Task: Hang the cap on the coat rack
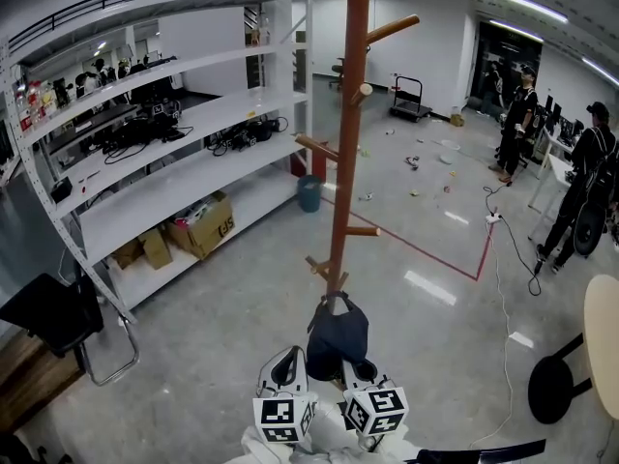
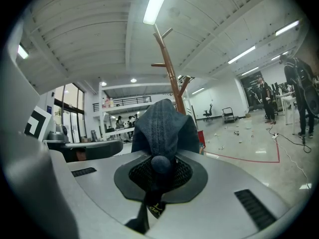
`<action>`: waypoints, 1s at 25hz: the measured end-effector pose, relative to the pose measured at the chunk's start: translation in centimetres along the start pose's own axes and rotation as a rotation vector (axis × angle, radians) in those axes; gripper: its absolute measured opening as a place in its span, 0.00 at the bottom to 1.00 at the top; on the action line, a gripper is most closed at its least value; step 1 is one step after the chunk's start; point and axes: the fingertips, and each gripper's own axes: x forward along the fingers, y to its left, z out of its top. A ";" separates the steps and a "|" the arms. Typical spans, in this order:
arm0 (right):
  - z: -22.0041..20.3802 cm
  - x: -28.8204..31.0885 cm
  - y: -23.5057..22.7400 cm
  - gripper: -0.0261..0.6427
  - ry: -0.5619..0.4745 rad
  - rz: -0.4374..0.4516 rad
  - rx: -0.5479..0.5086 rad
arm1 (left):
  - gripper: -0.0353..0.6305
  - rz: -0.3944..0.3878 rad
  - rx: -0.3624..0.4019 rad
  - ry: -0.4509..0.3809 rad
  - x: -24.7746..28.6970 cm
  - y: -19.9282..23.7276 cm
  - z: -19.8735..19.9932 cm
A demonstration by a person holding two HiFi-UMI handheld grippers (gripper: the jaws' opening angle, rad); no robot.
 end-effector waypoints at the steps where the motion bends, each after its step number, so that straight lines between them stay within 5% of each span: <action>1: 0.1 0.5 0.1 0.07 -0.001 -0.003 0.000 | 0.04 -0.003 0.000 -0.001 0.3 0.4 0.1; 18: -0.5 4.0 2.1 0.07 0.001 -0.017 -0.041 | 0.04 -0.010 -0.047 0.030 4.0 5.7 -1.2; 25: 2.7 4.3 2.7 0.07 -0.074 -0.004 -0.105 | 0.04 0.007 -0.044 0.026 5.1 6.6 -0.4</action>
